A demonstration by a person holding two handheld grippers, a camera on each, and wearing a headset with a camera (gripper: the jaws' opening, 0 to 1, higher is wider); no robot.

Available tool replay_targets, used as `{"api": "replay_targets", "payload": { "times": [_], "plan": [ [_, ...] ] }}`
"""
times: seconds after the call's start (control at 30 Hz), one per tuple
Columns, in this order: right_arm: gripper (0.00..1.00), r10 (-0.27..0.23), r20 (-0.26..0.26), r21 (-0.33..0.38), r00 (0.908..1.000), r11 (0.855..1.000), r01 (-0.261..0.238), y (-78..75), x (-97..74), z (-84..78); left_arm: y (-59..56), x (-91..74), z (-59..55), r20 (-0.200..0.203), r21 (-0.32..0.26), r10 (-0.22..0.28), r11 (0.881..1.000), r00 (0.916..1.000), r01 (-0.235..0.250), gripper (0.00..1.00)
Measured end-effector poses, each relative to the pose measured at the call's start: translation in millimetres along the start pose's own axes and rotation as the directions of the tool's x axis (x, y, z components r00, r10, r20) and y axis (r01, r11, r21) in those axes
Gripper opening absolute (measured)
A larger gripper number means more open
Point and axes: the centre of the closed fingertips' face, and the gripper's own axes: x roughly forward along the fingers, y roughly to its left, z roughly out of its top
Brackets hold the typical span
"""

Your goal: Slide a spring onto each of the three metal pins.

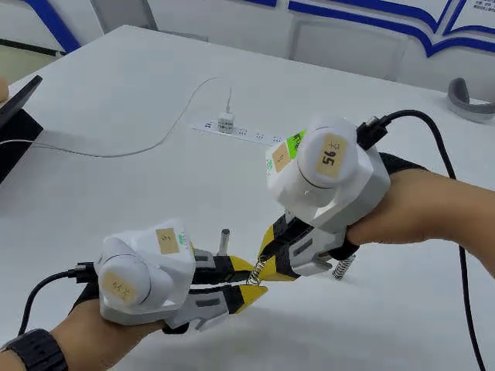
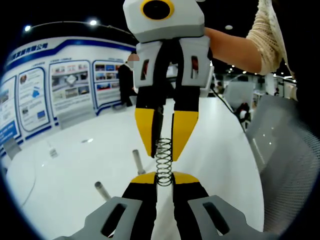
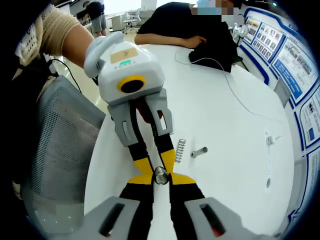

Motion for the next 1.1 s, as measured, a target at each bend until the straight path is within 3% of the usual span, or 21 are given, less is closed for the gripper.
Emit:
{"api": "replay_targets", "payload": {
  "times": [0.2,0.73,1.1],
  "plan": [
    [0.12,-0.001,-0.003,0.0,1.0,1.0,0.001,-0.5,0.2,0.2,0.6,0.6,0.0,-0.001,0.009,0.004,1.0,1.0,-0.004,0.12],
    [0.12,-0.031,-0.011,0.035,0.9994,0.999,0.032,-11.8,-7.4,-7.9,10.7,-13.9,-3.3,-0.002,-0.048,0.029,0.998,0.9996,-0.029,0.34],
    [0.12,-0.065,-0.016,0.068,0.9978,0.996,0.066,-24.6,-19.3,-18.6,34.7,-33.3,-10.9,-0.015,-0.076,0.105,0.991,0.9944,-0.106,0.43]
  ]
}}
